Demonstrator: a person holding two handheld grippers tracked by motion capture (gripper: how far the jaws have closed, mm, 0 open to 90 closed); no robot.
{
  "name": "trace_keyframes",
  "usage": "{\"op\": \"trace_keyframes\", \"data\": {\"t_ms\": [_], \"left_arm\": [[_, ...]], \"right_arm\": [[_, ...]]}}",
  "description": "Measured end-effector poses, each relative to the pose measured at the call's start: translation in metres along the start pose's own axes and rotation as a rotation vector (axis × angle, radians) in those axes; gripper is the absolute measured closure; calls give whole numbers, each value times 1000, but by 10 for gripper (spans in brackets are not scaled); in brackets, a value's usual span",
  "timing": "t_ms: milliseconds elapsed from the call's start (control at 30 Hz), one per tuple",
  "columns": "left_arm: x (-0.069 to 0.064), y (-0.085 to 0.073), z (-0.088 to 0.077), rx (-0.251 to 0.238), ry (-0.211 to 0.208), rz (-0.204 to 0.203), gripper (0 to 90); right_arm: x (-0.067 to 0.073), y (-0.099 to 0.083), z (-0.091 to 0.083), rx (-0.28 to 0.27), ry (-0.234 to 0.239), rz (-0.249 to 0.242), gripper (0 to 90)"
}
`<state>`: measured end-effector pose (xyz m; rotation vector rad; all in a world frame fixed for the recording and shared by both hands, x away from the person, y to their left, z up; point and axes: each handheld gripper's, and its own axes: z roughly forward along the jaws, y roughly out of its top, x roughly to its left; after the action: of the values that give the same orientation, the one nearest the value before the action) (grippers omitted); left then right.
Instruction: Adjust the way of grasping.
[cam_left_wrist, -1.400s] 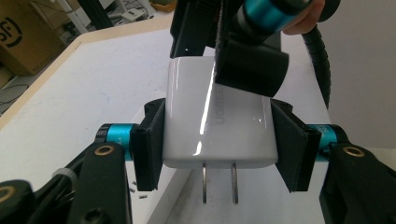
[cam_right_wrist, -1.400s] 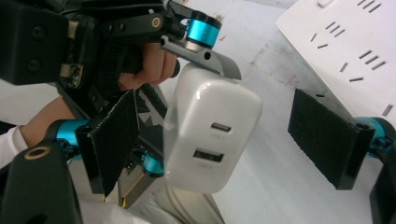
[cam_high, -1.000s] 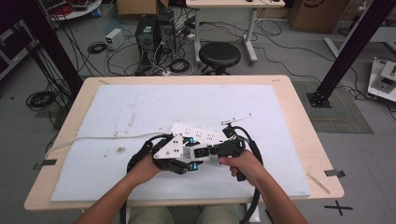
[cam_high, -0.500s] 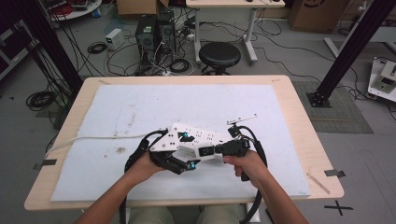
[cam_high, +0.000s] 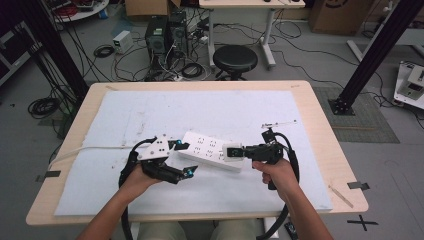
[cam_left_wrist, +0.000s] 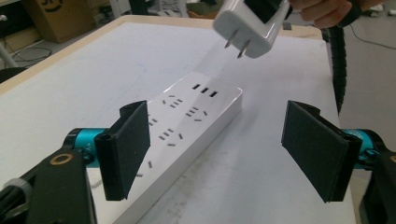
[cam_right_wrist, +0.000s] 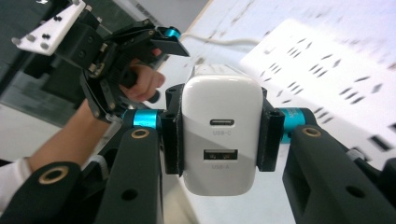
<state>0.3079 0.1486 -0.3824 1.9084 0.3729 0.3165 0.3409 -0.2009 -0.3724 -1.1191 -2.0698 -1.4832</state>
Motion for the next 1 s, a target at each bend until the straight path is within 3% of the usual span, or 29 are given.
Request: {"op": "trace_keyframes", "data": {"t_ms": [67,200,400,667,1000], "left_arm": [[3,-2,-5,-4,24,-13,237],[8,-6,-13,-11,65,-36,237],[15,-10,-21,-20,109,-65,237],[19,-12,-26,-25,144,-84,237],[23,-14,-30,-38,174,-109,236]], "right_arm": [[1,0,-3,-9,-38,-39,631],[5,-2,-8,12,-165,-156,630],[13,-7,-11,75,-331,-337,630],[16,-11,-20,110,-434,-426,630],[17,-12,-32,189,-555,-482,630]]}}
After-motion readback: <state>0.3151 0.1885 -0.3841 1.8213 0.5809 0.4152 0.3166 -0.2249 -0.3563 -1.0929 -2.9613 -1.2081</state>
